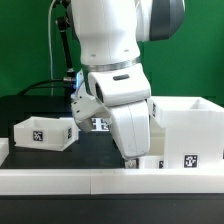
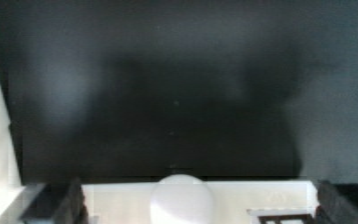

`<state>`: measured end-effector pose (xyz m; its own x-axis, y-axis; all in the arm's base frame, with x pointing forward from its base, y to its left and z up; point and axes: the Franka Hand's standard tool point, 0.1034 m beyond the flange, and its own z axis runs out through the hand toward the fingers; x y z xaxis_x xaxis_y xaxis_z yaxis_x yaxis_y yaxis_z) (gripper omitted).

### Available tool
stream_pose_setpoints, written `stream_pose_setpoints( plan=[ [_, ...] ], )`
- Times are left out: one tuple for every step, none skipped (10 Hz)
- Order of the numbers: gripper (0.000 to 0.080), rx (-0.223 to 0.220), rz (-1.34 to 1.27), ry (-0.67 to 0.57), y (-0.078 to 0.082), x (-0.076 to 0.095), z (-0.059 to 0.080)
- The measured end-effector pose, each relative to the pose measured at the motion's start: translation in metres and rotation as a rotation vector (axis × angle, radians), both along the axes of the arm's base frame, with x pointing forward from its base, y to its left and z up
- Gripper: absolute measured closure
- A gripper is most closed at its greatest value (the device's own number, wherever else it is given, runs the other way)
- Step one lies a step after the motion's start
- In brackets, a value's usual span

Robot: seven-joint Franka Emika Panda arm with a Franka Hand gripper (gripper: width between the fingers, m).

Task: Assemble drawer

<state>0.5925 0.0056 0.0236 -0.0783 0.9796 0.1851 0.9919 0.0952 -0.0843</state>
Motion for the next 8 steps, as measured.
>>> stream_pose_setpoints(
  plan=[
    [0.0151, 0.000, -0.015, 0.005, 0.007, 0.000, 0.000],
    [0.0151, 0.003, -0.010, 0.005, 0.014, 0.001, 0.001],
    [0.0151, 0.005, -0.006, 0.001, 0.017, 0.002, 0.003],
    [0.0151, 0.005, -0.012, -0.002, 0.020, 0.004, 0.004],
    [0.0151, 0.005, -0.027, -0.002, 0.025, 0.006, 0.006],
    [0.0151, 0.007, -0.023, -0.003, 0.028, 0.006, 0.007],
    [0.0151, 0.006, -0.025, 0.000, 0.024, 0.006, 0.006],
    [0.0151, 0.004, -0.032, 0.014, 0.017, 0.004, 0.005]
  ],
)
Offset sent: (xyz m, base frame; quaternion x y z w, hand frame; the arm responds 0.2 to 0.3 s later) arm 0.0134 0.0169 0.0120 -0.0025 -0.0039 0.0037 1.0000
